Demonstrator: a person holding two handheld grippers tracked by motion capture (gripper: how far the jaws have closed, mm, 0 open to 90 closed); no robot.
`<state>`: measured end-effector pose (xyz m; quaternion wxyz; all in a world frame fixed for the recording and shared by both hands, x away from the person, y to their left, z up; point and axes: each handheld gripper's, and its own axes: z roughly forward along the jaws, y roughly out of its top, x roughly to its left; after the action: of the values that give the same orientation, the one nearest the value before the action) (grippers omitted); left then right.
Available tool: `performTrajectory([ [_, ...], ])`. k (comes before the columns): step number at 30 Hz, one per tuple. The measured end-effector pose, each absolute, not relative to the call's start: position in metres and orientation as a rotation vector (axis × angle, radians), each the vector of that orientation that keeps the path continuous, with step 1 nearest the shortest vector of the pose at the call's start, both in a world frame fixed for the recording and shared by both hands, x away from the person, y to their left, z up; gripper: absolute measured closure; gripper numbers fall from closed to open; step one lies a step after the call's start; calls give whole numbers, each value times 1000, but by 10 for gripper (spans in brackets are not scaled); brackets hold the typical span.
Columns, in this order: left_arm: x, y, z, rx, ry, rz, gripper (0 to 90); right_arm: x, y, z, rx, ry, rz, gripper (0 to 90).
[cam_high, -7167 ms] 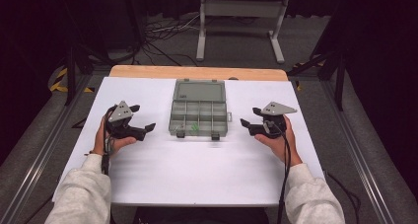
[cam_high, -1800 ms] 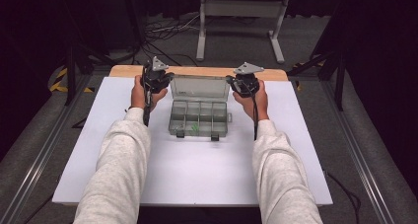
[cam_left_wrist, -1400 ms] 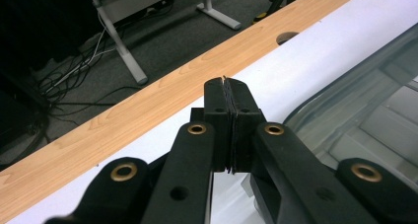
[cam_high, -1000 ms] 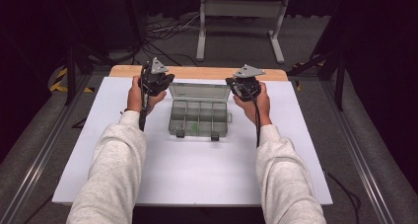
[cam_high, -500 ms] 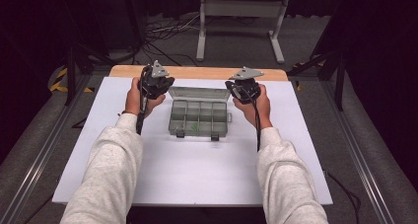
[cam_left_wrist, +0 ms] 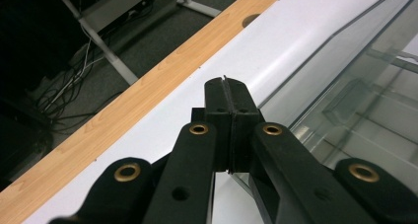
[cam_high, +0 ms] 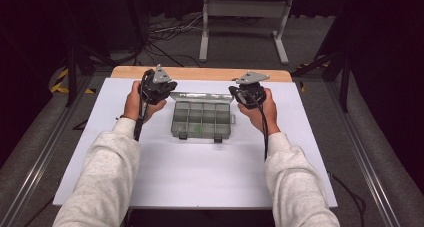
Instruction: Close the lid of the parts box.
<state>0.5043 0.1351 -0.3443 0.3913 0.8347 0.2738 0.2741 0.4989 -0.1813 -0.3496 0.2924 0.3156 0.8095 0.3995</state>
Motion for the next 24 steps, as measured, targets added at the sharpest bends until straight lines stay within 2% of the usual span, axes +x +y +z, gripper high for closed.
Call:
performTrajectory([
  [8, 489, 140, -345, 2153, 634, 693, 900, 481, -183, -351, 793, 2224, 1060, 900],
  [24, 460, 138, -356, 2186, 514, 604, 900, 457, -177, -365, 725, 2332, 1031, 900],
])
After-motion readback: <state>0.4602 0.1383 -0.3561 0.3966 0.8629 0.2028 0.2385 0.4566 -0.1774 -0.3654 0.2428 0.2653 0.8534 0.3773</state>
